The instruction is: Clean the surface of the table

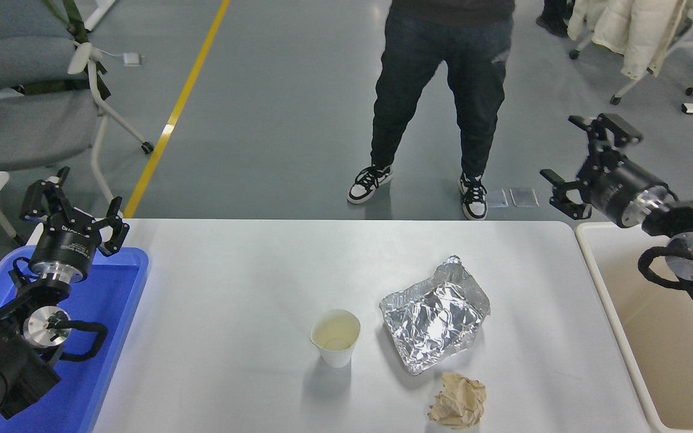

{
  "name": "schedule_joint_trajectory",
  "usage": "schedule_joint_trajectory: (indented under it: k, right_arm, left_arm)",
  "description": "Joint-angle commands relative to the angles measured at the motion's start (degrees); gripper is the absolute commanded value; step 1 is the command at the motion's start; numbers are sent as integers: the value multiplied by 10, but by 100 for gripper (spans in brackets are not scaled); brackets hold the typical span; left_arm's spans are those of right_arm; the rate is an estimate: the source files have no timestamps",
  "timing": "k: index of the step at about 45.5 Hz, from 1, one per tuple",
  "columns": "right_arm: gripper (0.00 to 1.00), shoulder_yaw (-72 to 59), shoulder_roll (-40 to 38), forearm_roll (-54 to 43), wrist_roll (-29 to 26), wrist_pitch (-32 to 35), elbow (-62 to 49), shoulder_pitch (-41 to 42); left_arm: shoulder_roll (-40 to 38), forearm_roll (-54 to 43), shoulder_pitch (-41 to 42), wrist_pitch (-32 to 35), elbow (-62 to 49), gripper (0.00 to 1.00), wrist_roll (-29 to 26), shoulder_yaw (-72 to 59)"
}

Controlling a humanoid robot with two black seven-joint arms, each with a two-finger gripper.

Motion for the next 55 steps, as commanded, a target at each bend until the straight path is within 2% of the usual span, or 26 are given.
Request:
schedule_joint_trajectory:
  k: [1,17,26,34,43,55]
  right_arm:
    - [100,-94,-33,-47,-12,0,118,30]
    - [100,-372,-40,-105,-12,15,159,280]
    - [100,-529,33,-198,-16,14,175,410]
    - [100,-612,113,-248,-34,17,167,464]
    - [100,-672,175,-328,-34,17,135,464]
    - [100,-721,230,-334,-33,17,68,459]
  left_arm:
    - [0,0,0,0,0,100,0,0]
    - [0,0,1,0,1,100,0,0]
    - [0,0,0,0,0,100,0,0]
    - [0,0,0,-1,0,100,0,0]
    - [0,0,0,-1,0,100,0,0]
    - [0,0,0,-1,1,100,0,0]
